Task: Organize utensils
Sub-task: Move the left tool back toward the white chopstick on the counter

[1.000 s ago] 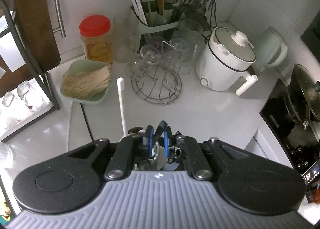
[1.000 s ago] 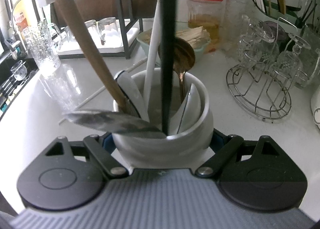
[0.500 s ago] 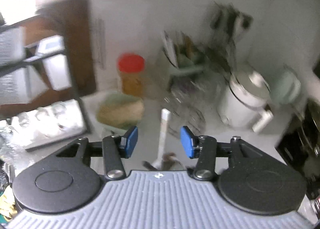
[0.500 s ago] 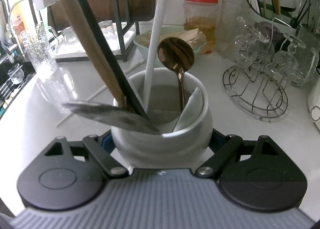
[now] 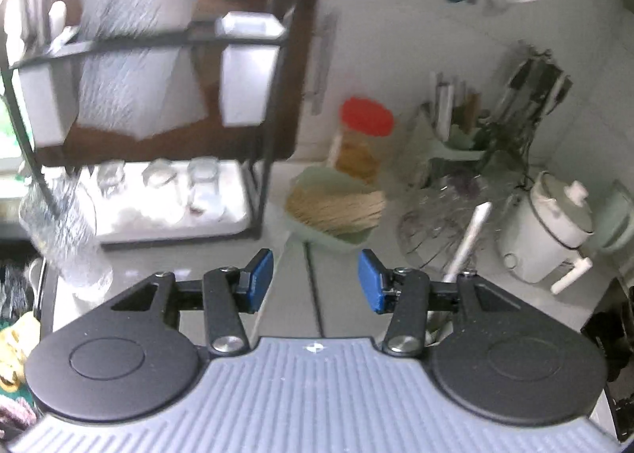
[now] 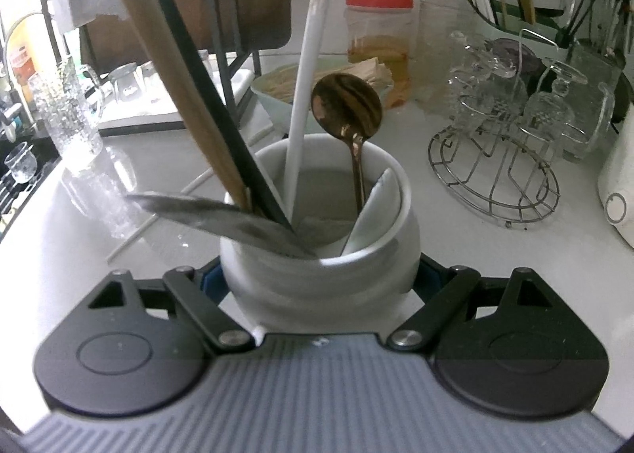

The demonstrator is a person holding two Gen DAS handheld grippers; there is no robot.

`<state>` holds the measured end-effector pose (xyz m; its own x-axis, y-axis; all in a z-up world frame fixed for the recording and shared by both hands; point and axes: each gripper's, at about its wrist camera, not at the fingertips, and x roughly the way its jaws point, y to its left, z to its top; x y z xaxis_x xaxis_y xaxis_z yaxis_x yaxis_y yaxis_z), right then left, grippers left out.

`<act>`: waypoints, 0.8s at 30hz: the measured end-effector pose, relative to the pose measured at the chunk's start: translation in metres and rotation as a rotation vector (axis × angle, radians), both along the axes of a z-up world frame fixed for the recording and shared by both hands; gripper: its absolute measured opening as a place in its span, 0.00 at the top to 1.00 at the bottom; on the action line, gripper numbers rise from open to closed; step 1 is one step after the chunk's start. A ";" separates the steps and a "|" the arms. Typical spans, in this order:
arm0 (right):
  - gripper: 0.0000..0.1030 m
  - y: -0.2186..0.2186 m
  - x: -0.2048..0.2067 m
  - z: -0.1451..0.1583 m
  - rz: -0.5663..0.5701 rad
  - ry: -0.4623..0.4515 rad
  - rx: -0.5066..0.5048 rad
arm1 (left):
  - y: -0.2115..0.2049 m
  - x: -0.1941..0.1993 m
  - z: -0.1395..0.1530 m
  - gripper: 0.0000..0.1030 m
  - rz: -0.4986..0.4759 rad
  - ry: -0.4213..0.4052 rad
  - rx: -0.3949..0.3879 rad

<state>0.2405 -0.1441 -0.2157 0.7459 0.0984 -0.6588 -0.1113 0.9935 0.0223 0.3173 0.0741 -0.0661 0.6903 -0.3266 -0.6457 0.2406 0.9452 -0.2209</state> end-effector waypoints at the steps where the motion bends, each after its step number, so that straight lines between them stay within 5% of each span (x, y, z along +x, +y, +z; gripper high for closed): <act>1: 0.12 0.000 -0.001 0.000 -0.006 -0.001 0.000 | 0.006 0.003 -0.007 0.48 0.005 0.011 -0.007; 14: 0.12 0.004 -0.002 0.002 -0.079 0.019 -0.007 | 0.026 0.075 -0.117 0.48 -0.043 0.126 0.012; 24: 0.12 0.004 0.000 0.003 -0.117 0.051 -0.007 | -0.001 0.127 -0.154 0.50 -0.074 0.196 0.021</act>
<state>0.2405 -0.1398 -0.2123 0.7176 0.0078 -0.6964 0.0067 0.9998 0.0181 0.4439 0.0728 -0.2205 0.5255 -0.3567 -0.7724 0.2636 0.9314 -0.2509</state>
